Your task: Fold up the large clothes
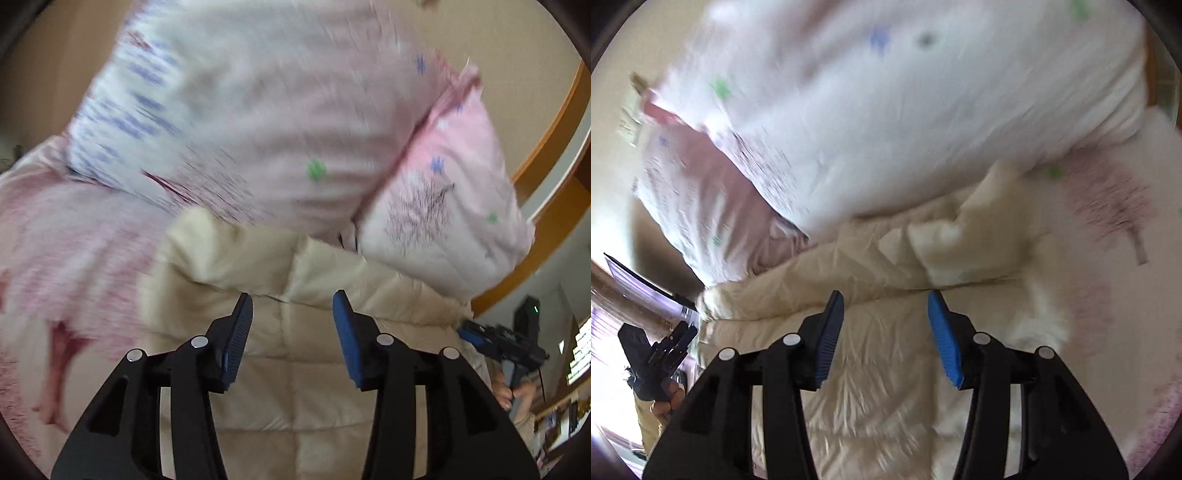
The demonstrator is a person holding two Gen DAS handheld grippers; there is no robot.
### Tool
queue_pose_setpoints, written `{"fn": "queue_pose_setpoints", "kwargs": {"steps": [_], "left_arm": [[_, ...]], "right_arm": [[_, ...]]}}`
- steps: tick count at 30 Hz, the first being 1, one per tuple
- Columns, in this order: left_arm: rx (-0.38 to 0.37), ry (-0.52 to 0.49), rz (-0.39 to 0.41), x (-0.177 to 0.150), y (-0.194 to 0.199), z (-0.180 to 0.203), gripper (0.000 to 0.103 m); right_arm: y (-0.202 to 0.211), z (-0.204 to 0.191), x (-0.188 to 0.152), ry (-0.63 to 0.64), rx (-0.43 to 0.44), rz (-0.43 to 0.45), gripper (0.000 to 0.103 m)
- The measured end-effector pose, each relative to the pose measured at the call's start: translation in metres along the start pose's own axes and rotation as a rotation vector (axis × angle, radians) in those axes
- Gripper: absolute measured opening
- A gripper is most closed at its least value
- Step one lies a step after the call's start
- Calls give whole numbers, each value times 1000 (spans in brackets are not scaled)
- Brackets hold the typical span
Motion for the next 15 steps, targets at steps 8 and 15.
{"fn": "queue_pose_setpoints", "kwargs": {"steps": [8, 15], "left_arm": [[205, 115, -41, 17, -46, -37, 43], [73, 82, -14, -13, -7, -23, 48]], "right_arm": [[-40, 30, 33, -147, -114, -70, 43], [22, 25, -5, 8, -103, 65, 49]]}}
Point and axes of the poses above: each gripper's, at about its wrist camera, not at the fingertips, and y roughly against the way its jaws point, z to its right, x to its top, the point moved 10 cm from there along -y, roughly the way its jaws point, and after that the axes turned 7 degrees about -z, right-handed, at the moved point
